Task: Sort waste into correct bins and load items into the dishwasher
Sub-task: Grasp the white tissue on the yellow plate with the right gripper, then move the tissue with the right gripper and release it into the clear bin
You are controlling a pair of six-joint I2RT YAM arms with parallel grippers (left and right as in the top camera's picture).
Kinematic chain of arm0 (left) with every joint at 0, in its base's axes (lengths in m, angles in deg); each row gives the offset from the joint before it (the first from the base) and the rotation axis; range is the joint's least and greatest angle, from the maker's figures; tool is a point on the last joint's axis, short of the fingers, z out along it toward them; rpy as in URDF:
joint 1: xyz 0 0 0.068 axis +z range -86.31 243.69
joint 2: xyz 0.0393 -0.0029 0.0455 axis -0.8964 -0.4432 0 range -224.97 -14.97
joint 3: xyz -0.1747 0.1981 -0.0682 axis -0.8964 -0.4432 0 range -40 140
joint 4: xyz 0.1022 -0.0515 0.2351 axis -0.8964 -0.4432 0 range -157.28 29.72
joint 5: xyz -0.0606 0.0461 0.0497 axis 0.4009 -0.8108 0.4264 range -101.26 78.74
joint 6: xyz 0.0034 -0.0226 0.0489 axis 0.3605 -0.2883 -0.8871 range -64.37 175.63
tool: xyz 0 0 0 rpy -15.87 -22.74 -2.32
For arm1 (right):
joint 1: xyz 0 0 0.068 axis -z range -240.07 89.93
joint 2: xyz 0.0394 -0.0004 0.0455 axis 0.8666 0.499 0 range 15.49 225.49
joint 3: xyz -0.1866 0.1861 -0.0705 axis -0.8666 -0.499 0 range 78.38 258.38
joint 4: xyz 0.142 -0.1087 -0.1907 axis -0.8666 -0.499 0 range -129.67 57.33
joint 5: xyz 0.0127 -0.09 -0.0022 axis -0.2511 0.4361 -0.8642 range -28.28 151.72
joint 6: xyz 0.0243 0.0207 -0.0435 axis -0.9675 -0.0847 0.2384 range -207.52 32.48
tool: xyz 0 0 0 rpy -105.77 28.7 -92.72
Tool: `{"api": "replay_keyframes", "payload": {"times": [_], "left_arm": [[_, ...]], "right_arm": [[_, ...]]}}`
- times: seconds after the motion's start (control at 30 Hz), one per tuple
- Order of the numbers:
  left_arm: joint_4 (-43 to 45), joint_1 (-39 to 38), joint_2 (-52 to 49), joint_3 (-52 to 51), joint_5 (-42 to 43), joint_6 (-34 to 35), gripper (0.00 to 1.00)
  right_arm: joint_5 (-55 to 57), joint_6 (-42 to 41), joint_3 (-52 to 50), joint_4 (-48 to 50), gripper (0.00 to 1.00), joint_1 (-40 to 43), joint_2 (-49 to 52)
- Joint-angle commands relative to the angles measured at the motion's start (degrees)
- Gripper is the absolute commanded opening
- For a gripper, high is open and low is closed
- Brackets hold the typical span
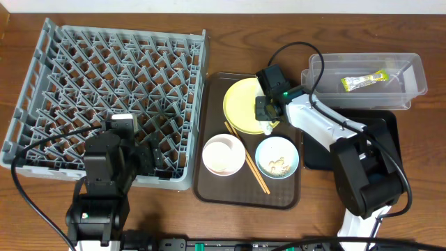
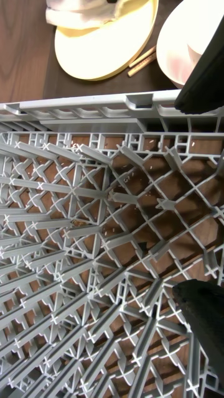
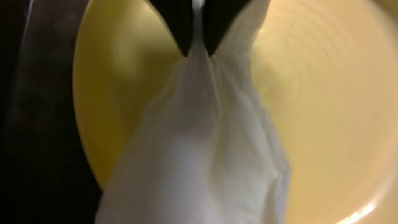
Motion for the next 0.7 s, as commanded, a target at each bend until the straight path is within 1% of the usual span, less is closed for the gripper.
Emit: {"api": "replay_keyframes", "payload": {"times": [0.0, 0.17, 0.3, 0.47, 0.67], "left_arm": [[-0.11, 0.26, 0.09, 1.46, 0.11, 0.28, 0.88], [-0.13, 0.26, 0.09, 1.46, 0.11, 0.28, 0.88], [-0.13, 0.26, 0.09, 1.46, 0.11, 0.28, 0.88], [-0.11, 0.26, 0.09, 1.46, 0.11, 0.28, 0.88], [-0.13, 0.24, 0.09, 1.49, 0.11, 0.28, 0.88]], "right_arm": [[0.79, -0.79, 0.31, 0.52, 0.01, -0.13, -0.76], [0.96, -0.79, 2.05, 0.68, 0.01, 2.58, -6.25], [1.9, -1.99, 3.17, 2.12, 0.01, 7.85, -12.83], [4.98, -13.22, 3.17, 1.44, 0.01, 16.85, -18.78], [6.86, -30.21, 3.1, -2.75, 0.01, 26.08, -17.88]]}}
